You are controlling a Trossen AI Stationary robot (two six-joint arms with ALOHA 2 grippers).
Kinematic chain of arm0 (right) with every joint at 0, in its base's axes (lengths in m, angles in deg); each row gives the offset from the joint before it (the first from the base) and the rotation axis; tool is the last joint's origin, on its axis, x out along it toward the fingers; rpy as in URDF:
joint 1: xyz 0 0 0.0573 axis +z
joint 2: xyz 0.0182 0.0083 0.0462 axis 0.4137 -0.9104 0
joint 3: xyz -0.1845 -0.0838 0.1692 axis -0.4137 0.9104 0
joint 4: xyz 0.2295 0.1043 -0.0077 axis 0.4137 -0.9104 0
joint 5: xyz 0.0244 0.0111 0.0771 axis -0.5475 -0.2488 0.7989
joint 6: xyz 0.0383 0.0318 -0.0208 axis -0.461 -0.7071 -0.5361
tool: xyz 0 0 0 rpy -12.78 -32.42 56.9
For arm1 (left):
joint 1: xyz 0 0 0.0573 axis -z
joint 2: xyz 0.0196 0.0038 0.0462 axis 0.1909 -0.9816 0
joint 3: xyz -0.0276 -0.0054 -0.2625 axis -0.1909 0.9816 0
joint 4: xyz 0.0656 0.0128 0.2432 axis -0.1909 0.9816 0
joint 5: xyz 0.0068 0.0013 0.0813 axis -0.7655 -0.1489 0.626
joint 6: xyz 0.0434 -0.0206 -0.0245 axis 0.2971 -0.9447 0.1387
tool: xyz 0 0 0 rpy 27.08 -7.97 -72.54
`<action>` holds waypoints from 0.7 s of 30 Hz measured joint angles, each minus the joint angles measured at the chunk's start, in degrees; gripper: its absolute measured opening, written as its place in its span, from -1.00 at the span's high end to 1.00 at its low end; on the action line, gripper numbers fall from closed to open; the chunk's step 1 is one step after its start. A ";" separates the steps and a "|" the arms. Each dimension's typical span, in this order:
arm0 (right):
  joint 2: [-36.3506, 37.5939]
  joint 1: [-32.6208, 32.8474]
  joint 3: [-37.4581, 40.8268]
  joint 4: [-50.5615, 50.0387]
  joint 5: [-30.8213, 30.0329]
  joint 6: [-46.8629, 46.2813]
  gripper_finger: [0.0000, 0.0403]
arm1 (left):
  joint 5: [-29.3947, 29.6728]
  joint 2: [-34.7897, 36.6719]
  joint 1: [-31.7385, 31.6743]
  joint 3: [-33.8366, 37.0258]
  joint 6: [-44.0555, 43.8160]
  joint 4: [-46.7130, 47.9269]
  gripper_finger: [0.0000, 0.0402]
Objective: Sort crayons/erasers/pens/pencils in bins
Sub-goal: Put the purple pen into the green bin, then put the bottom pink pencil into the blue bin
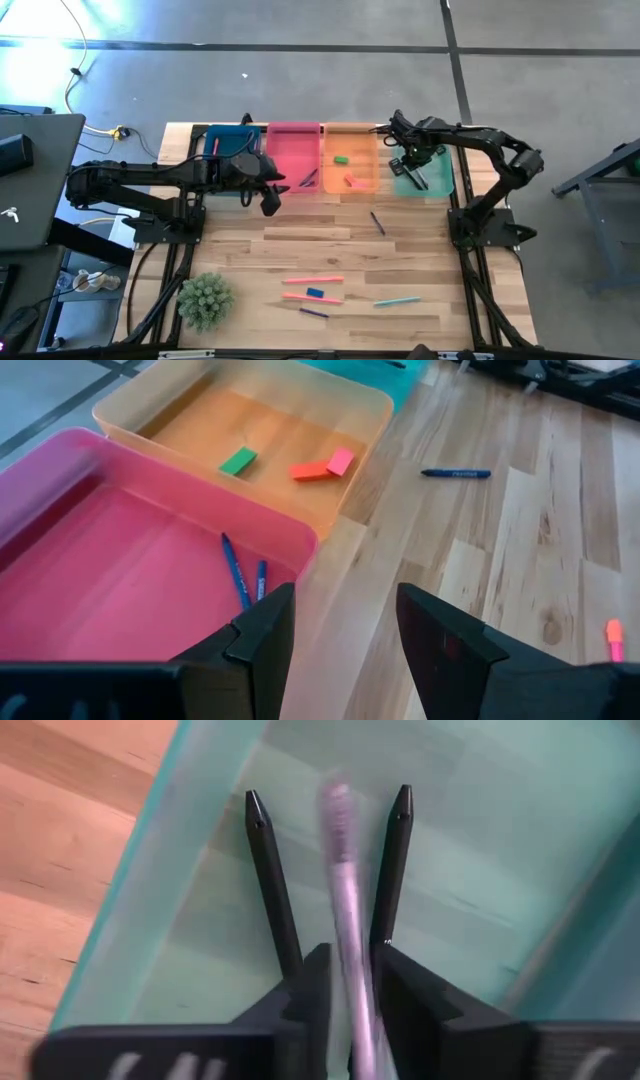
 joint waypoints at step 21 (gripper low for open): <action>19.62 9.81 -0.02 -3.15 0.44 -17.97 0.28 | 0.59 0.00 0.00 0.00 2.03 2.85 -0.08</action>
